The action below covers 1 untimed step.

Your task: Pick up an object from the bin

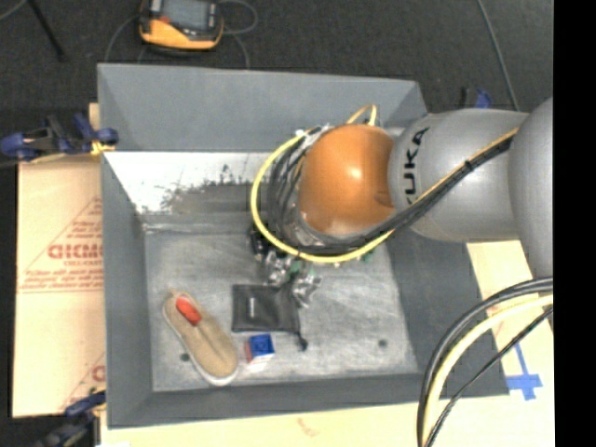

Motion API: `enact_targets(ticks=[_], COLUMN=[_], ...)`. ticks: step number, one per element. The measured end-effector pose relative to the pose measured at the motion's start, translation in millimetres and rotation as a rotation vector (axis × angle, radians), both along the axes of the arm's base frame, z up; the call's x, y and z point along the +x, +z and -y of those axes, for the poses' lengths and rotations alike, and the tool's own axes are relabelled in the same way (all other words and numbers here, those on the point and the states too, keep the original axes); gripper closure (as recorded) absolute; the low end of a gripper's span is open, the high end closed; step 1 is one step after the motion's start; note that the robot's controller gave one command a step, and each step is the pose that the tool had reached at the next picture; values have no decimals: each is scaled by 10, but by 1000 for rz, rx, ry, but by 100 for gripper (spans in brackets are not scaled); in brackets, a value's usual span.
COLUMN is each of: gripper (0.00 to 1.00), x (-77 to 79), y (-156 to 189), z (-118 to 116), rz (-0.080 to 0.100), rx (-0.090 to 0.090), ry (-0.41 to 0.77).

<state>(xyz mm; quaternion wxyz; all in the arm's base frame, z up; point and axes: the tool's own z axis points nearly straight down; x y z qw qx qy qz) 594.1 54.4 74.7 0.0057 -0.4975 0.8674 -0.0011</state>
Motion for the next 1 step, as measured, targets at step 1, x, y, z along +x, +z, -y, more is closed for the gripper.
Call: enact_targets(ticks=[1], gripper=[100], x=[0], y=[0], z=[0], rz=[0], rx=[0], ry=[0])
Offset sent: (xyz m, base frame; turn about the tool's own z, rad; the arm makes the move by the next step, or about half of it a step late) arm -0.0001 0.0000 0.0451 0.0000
